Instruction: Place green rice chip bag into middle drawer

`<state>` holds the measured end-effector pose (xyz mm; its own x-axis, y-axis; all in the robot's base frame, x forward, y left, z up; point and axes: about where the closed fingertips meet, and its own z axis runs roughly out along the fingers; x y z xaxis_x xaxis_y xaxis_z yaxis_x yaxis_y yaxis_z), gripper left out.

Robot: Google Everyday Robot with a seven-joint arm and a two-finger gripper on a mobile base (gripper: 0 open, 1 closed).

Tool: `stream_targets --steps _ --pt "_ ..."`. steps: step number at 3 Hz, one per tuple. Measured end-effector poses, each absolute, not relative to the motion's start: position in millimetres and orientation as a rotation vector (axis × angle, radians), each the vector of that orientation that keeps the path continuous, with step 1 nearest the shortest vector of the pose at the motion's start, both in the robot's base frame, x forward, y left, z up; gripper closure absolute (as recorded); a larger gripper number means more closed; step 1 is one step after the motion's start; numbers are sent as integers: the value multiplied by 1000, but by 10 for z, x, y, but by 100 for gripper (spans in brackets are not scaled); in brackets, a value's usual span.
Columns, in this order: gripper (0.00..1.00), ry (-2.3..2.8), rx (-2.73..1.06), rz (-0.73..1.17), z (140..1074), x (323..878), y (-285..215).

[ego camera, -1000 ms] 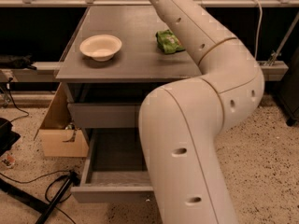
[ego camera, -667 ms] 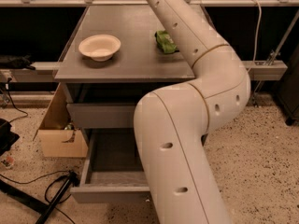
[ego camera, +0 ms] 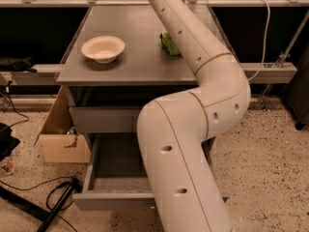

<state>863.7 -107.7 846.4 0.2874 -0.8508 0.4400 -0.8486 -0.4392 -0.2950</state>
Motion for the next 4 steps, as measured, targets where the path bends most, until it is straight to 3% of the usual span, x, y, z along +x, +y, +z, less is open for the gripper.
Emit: stream_targets --steps 1,2,4 --pt "65 1661 -2517 -864 8464 8637 -1077" --pt "95 1654 -2516 -868 8476 8644 -1072" --pt "100 1551 -2507 -838 8734 8554 -1008"
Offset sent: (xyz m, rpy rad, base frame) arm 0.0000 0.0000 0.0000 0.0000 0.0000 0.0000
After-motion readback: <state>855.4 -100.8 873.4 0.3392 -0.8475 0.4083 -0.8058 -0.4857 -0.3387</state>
